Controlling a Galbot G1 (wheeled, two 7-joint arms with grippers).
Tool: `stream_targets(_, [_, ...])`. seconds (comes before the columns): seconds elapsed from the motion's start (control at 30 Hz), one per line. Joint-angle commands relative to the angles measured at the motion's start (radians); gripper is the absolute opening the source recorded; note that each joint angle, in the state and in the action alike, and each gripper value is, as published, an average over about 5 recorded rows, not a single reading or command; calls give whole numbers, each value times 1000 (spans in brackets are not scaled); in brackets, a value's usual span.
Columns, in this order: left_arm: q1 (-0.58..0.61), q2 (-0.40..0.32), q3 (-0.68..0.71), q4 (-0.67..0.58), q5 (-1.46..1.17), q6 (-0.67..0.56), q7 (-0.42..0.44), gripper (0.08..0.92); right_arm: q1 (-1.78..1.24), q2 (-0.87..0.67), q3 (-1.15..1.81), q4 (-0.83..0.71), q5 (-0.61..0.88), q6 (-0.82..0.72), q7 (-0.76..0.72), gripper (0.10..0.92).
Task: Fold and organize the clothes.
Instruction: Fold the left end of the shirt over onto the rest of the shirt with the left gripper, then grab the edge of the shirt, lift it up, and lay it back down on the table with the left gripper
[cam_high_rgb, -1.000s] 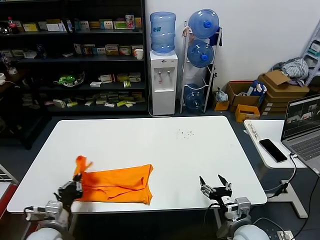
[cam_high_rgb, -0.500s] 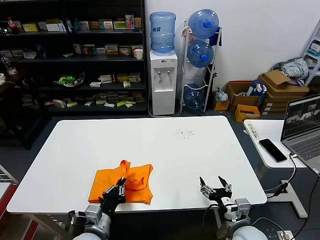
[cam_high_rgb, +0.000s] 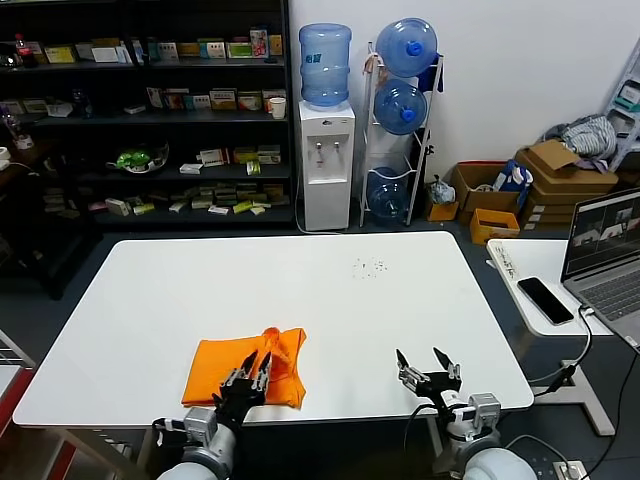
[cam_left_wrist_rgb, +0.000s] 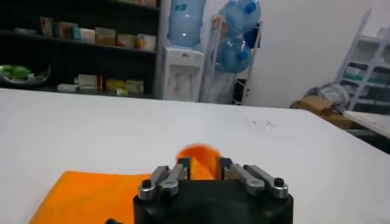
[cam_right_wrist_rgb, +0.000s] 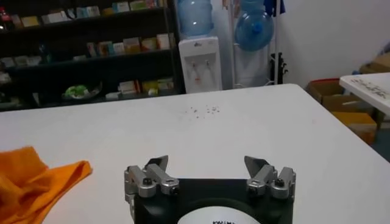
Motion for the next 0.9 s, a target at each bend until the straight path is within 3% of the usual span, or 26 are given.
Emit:
stream_targets(0.03, [190,272,-395,-163,-441,89,16,448,20,3,-14,-10,6,11,-42,823])
stream_targets(0.13, [189,350,-462,-23,-472,96,85,535,31,11,-25,-16,5,10,-41,823])
stream_targets(0.23, [149,389,-432,118,-478,102,163,622,36,20,-36,-21,3,8,-40,823])
stream_targets(0.47, [51,367,-310,254,-466,126,236,799,31,19,-33,-20,-1,4,-32,823])
stream_targets(0.9, [-139,264,-144,313,-435,120,214,823,21,25,-22,-16,-7,-3,-19,823])
